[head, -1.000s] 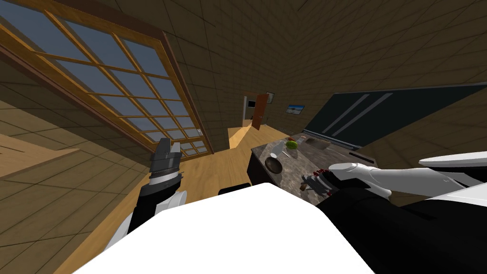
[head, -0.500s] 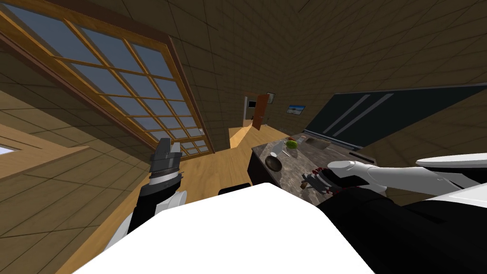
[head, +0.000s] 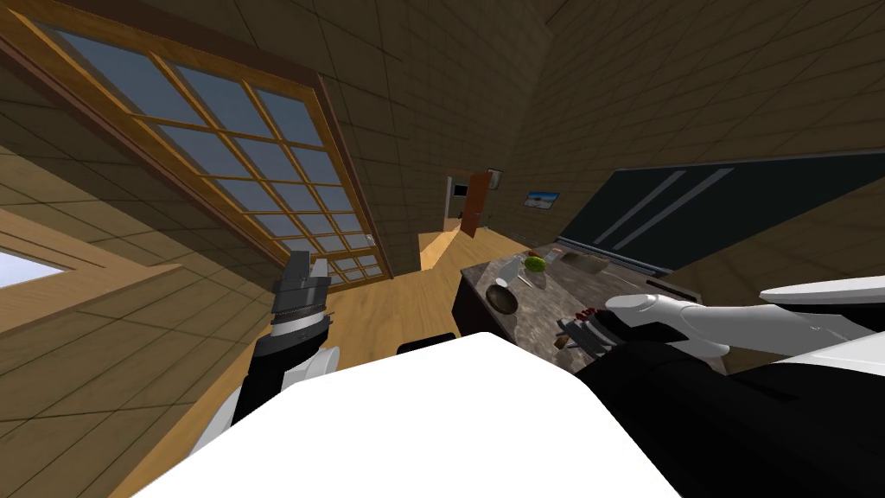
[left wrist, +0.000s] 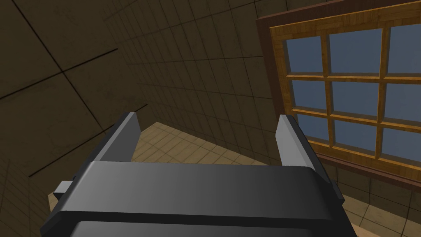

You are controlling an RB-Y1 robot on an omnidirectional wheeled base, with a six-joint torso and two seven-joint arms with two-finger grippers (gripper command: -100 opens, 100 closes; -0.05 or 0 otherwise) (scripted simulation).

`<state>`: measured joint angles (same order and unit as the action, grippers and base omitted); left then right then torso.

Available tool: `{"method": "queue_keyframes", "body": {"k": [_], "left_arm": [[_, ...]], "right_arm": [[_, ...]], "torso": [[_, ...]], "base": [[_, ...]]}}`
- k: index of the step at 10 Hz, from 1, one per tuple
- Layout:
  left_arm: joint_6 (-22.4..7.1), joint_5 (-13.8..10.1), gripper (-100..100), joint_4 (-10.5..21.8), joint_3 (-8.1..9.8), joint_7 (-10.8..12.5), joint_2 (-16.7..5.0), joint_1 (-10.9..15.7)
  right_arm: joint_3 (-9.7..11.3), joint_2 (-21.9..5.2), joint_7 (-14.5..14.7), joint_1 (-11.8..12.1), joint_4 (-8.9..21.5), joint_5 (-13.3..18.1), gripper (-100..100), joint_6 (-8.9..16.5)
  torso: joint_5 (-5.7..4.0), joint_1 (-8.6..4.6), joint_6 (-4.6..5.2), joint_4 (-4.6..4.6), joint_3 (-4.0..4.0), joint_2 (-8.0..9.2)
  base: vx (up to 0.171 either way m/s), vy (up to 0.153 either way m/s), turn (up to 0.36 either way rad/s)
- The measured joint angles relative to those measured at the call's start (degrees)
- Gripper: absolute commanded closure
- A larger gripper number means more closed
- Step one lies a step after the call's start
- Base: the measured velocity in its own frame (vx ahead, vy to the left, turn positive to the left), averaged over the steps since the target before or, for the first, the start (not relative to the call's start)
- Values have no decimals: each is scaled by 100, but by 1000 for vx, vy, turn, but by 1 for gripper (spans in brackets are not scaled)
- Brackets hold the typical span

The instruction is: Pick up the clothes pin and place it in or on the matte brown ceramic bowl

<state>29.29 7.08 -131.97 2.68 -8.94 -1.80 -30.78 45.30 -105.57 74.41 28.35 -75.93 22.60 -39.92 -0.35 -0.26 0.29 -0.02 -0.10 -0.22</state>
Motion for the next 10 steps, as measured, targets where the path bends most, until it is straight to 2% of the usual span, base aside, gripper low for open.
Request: {"method": "queue_keyframes", "body": {"k": [5, 10], "left_arm": [[0, 0, 0, 0, 0, 0, 0, 0], [0, 0, 0, 0, 0, 0, 0, 0]], "right_arm": [[71, -82, -605, 241, 178, -269, 100, -55], [182, -213, -1235, 619, 445, -731, 100, -155]], "torso": [[-3, -13, 10, 1, 2, 4], [4, 0, 19, 1, 2, 5]], "base": [[28, 35, 37], [30, 50, 34]]}}
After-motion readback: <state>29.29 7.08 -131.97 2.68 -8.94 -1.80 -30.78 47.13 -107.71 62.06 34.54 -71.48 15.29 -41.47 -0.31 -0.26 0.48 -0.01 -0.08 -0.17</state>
